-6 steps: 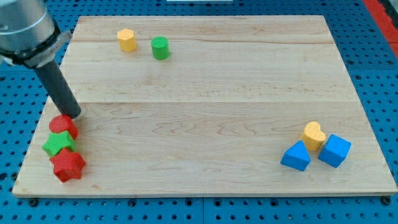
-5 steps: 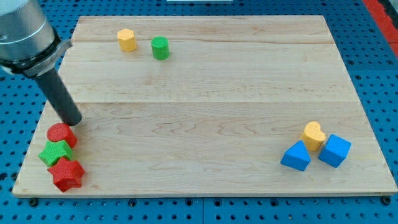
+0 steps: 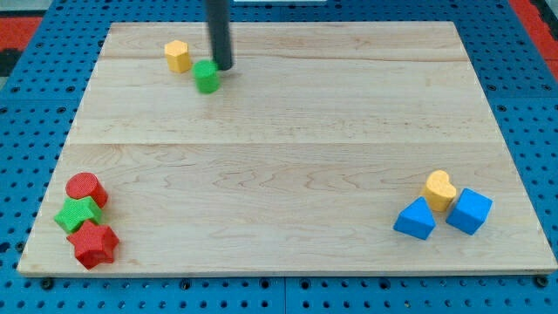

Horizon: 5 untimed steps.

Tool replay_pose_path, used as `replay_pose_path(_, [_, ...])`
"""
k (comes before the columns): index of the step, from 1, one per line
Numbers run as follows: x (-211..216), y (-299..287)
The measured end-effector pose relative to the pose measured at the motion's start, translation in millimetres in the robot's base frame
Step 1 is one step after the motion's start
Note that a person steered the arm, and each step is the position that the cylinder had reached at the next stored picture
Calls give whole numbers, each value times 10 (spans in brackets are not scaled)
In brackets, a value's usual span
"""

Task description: Push the green circle towards center left

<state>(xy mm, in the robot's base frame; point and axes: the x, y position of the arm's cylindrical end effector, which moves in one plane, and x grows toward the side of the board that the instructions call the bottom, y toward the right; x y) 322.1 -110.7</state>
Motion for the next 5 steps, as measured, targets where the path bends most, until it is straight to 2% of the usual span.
replay_pose_path(1, [787,-3])
replay_pose_path(2, [1222,-154])
replay_pose_path(3, [737,237])
replay_pose_path(4, [137,247])
replay_pose_path(5, [244,-30])
